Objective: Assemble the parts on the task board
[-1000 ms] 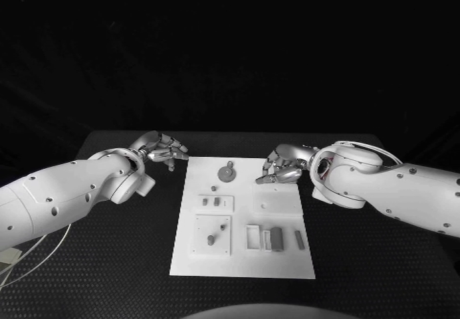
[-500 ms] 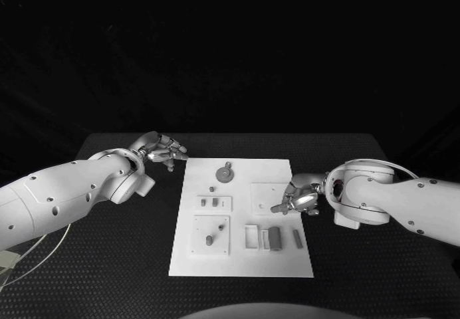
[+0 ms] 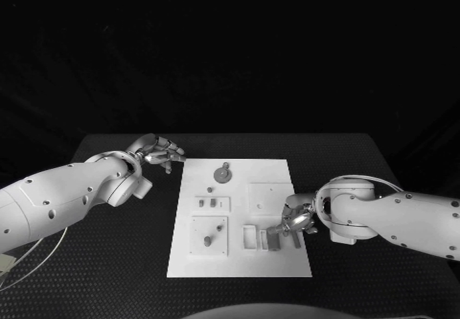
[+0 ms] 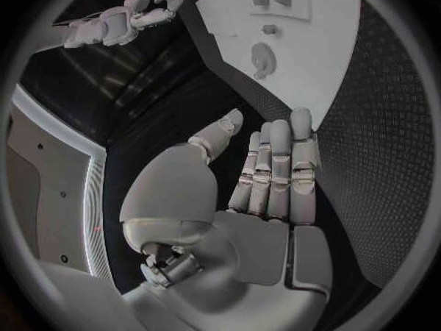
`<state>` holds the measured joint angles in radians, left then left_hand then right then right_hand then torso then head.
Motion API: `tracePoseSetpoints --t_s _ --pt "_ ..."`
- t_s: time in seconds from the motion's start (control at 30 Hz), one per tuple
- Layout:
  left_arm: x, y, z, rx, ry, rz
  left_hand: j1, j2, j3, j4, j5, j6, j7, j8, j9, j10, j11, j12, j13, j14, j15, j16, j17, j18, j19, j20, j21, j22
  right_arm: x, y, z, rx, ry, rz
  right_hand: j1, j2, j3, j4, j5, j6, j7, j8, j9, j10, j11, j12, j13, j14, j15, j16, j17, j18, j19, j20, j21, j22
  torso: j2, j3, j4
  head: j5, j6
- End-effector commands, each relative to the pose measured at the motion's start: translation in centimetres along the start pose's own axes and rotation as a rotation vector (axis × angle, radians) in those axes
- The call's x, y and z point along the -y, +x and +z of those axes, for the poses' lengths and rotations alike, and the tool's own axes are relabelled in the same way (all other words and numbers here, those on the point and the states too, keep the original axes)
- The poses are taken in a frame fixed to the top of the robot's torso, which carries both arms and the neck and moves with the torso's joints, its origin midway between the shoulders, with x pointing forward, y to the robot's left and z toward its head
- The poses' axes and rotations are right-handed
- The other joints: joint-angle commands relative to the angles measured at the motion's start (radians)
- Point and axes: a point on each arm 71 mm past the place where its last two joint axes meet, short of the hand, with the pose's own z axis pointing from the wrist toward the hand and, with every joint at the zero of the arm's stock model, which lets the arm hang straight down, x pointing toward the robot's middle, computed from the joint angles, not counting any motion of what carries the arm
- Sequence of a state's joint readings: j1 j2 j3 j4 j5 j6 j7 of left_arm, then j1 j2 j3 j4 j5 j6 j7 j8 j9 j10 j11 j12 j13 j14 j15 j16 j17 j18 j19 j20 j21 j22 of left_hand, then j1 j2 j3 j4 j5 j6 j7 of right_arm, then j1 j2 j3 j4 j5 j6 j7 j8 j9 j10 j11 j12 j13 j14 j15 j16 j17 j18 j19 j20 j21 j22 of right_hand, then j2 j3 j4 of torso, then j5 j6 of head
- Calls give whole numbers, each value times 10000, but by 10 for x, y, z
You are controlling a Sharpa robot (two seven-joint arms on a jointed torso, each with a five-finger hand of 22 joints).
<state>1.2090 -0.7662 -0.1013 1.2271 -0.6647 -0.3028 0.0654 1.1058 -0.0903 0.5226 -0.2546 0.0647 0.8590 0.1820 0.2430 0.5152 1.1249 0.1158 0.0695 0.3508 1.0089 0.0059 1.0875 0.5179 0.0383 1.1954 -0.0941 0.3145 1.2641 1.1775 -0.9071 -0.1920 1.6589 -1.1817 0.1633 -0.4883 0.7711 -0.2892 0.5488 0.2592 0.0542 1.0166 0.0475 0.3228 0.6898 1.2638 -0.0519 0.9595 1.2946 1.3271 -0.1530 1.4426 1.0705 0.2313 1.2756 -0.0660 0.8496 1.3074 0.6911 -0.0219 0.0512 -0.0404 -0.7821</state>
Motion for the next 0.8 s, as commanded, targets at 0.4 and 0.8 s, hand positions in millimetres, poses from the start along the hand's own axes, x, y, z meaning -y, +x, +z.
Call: tracePoseSetpoints --t_s 0.4,0.8 --pt "1 1 -1 -154 63 -100 -106 24 0 66 -61 -17 50 63 -18 -77 0 -3 13 26 -6 -62 13 674 43 3 -42 13 -5 10 16 95 171 -8 180 359 -220 167 -48 196 152 -42 57 41 27 -21 36 6 -21 54 -21 305 -61 -51 132 227 9 -9 11 33 -138" --pt "1 1 -1 -158 49 -101 -114 26 0 77 -61 -19 49 65 -20 -80 0 -3 14 27 -7 -61 15 676 45 2 -45 17 -9 13 23 103 232 -291 1078 1383 -1229 -265 18 230 172 -205 108 -30 48 -166 47 -46 6 -4 -71 305 -265 -15 266 216 8 -12 7 70 -181"
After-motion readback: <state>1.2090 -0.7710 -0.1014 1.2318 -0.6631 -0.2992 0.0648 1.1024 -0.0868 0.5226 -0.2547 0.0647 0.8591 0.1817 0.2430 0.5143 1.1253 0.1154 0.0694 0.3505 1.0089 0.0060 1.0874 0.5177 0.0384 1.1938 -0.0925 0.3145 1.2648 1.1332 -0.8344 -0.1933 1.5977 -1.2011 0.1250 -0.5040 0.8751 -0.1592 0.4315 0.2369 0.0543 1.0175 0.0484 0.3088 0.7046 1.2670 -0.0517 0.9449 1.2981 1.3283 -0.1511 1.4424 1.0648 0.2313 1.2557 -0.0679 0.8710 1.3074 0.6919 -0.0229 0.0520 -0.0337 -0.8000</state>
